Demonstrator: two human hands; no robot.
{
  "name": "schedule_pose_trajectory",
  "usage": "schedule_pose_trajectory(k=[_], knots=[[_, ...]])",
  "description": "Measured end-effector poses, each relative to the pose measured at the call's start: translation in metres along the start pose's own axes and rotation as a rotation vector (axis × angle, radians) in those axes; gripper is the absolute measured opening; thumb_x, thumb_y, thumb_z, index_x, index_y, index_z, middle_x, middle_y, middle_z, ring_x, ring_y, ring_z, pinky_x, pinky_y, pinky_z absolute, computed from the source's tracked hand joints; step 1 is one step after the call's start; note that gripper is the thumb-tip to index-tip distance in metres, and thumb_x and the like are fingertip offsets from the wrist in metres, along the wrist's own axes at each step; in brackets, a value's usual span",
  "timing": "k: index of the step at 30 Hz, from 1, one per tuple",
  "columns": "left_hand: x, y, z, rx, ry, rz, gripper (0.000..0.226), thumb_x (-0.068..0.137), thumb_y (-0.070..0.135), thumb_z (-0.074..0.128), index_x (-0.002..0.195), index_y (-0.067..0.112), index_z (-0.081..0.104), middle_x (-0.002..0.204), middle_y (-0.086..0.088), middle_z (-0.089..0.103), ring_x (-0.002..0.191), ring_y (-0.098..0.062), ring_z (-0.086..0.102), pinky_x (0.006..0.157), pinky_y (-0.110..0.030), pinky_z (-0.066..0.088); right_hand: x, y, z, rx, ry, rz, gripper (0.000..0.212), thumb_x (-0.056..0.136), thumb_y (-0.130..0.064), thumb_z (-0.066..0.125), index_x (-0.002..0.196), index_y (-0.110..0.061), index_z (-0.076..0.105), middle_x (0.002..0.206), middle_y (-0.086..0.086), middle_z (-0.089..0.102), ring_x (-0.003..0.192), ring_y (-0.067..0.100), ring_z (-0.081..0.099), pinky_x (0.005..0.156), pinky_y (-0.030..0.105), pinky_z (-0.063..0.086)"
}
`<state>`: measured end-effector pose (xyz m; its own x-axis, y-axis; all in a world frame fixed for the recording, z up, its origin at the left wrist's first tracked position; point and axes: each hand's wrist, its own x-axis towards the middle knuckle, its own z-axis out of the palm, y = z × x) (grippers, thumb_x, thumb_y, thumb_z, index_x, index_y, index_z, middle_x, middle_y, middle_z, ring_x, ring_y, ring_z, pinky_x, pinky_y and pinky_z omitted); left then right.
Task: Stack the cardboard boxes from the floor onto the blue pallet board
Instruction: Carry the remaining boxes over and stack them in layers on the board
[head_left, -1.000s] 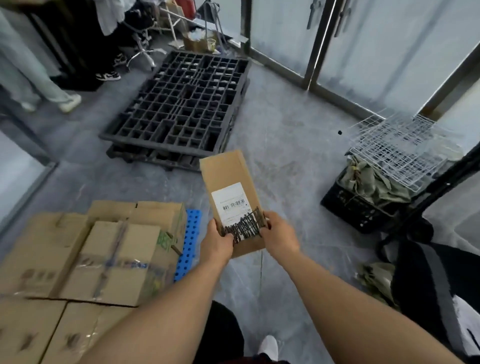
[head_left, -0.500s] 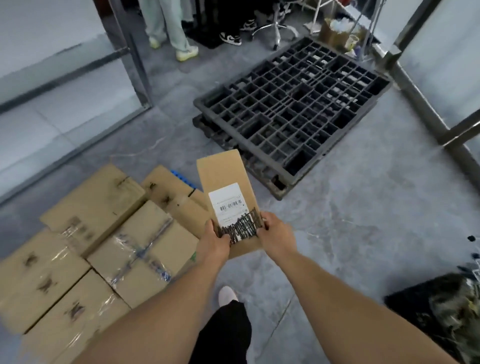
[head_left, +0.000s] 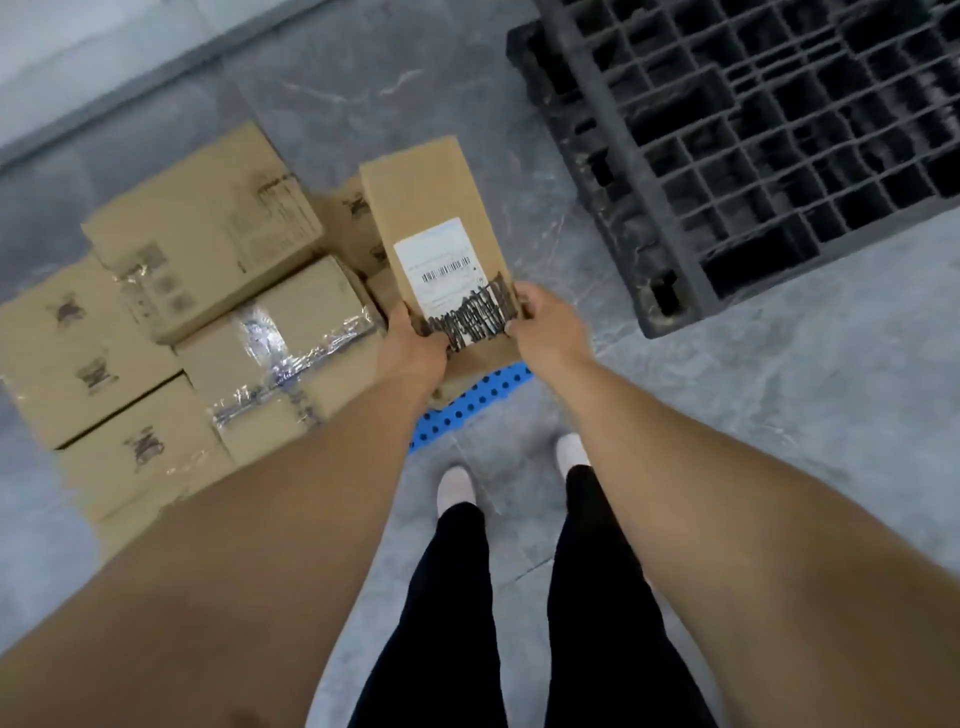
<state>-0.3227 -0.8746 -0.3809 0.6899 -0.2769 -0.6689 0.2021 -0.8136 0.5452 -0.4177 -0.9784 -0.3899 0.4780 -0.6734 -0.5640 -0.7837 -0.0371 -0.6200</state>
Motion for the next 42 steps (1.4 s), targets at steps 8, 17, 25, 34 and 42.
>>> schedule_pose_trajectory(k=[8, 17, 25, 34, 42], knots=[[0.071, -0.025, 0.042, -0.079, 0.144, -0.210, 0.035, 0.091, 0.006, 0.048, 0.123, 0.019, 0.046, 0.096, 0.001, 0.057, 0.070, -0.010, 0.053, 0.056, -0.025, 0.045, 0.095, 0.029, 0.044, -0.035, -0.221, -0.072, 0.047, 0.083, 0.001, 0.049, 0.123, -0.023, 0.056, 0.118, 0.003, 0.063, 0.104, 0.020, 0.060, 0.090, 0.035, 0.049], [0.126, -0.064, 0.089, -0.088, 0.157, -0.349, 0.038, 0.091, 0.008, 0.042, 0.126, 0.024, 0.041, 0.104, 0.000, 0.053, 0.091, -0.024, 0.056, 0.085, -0.045, 0.054, 0.147, 0.078, 0.086, -0.119, -0.295, -0.106, 0.043, 0.089, 0.001, 0.047, 0.123, -0.023, 0.056, 0.113, -0.002, 0.064, 0.098, 0.015, 0.060, 0.085, 0.030, 0.052], [0.141, -0.084, 0.100, 0.192, 0.137, -0.208, 0.045, 0.093, 0.007, 0.042, 0.137, 0.013, 0.037, 0.130, -0.007, 0.052, 0.116, -0.023, 0.052, 0.079, -0.020, 0.043, 0.155, 0.090, 0.107, -0.079, -0.325, -0.095, 0.043, 0.089, 0.003, 0.044, 0.117, -0.026, 0.057, 0.101, -0.006, 0.063, 0.086, 0.011, 0.061, 0.070, 0.024, 0.054], [0.127, -0.067, 0.086, 1.392, -0.343, -0.065, 0.007, 0.095, 0.010, 0.047, 0.089, 0.009, 0.045, 0.091, -0.006, 0.049, 0.115, -0.027, 0.047, 0.106, -0.038, 0.029, 0.145, 0.091, 0.112, -0.108, -0.317, -0.069, 0.053, 0.091, 0.004, 0.041, 0.137, -0.023, 0.044, 0.127, -0.005, 0.057, 0.106, 0.010, 0.056, 0.087, 0.024, 0.049], [0.120, -0.063, 0.085, 1.588, -0.423, -0.014, 0.023, 0.096, 0.006, 0.045, 0.117, 0.002, 0.052, 0.128, -0.013, 0.050, 0.124, -0.030, 0.042, 0.108, -0.039, 0.028, 0.143, 0.096, 0.114, -0.121, -0.325, -0.087, 0.052, 0.091, 0.003, 0.043, 0.137, -0.022, 0.044, 0.130, -0.003, 0.055, 0.103, 0.010, 0.057, 0.084, 0.024, 0.050]])
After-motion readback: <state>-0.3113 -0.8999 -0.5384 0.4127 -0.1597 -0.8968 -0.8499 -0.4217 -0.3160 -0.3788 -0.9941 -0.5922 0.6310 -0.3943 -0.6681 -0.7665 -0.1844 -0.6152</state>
